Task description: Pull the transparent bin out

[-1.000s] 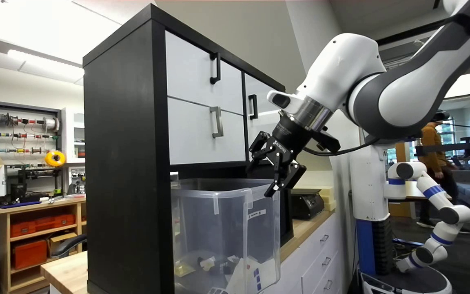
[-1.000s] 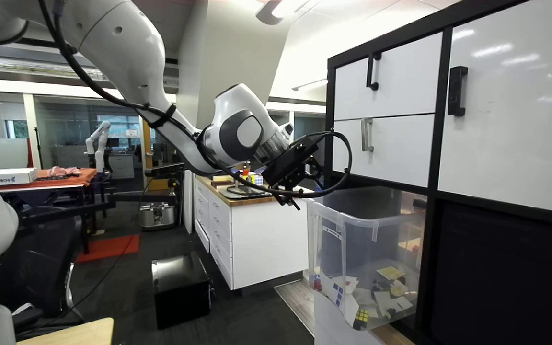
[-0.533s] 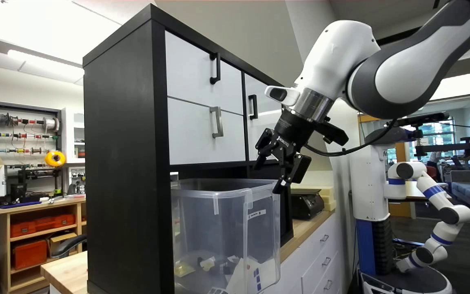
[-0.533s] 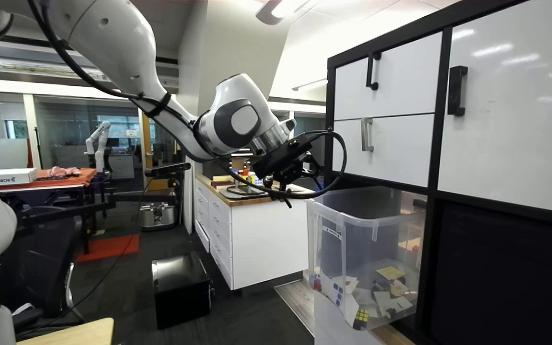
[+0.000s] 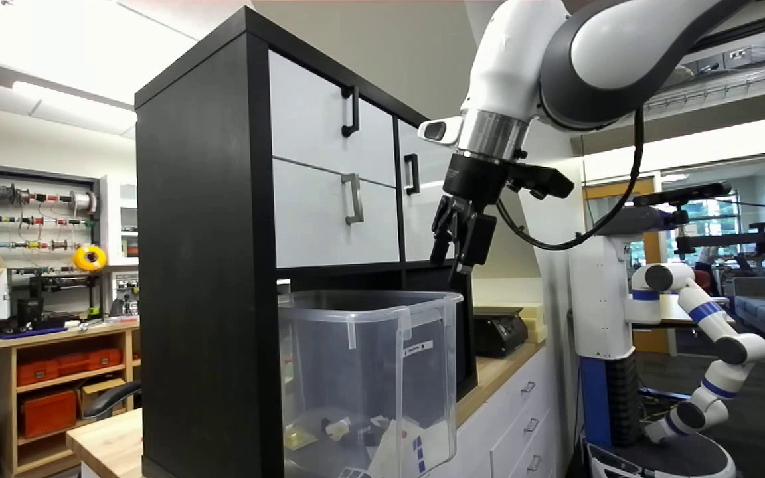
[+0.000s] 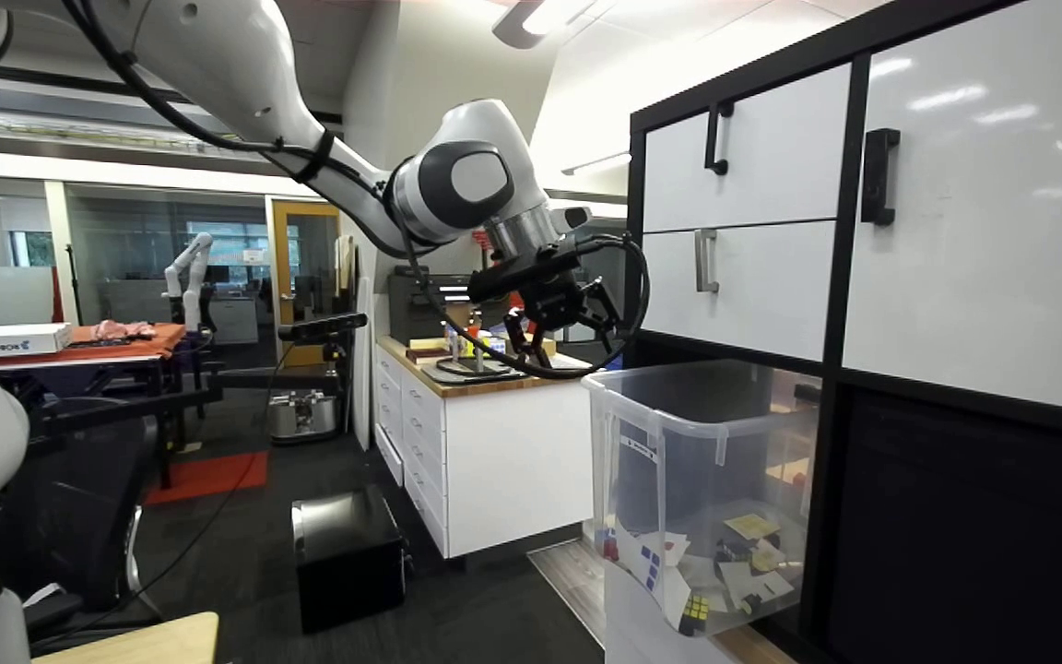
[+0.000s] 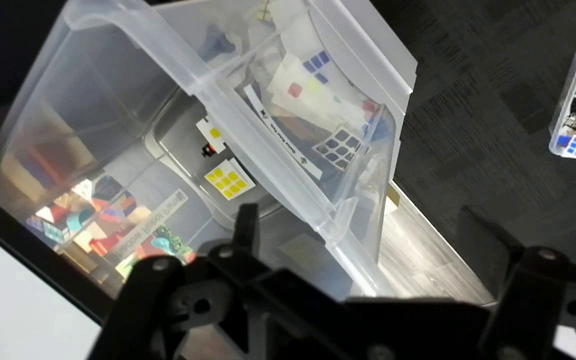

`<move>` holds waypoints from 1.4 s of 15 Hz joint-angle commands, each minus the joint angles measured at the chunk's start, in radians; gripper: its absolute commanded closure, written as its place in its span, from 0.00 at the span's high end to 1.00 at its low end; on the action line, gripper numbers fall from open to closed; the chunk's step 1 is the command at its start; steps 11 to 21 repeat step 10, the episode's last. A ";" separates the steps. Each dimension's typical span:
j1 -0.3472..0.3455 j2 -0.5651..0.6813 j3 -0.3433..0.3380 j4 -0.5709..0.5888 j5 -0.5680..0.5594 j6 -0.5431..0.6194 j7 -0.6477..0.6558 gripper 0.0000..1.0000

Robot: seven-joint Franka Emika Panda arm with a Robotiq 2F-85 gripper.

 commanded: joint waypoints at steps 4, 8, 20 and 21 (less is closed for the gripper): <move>-0.008 0.040 -0.009 0.117 0.029 -0.206 0.246 1.00; -0.002 0.036 -0.012 0.095 0.015 -0.172 0.262 1.00; -0.003 0.042 -0.011 0.099 0.013 -0.172 0.282 1.00; -0.003 0.042 -0.011 0.099 0.013 -0.172 0.282 1.00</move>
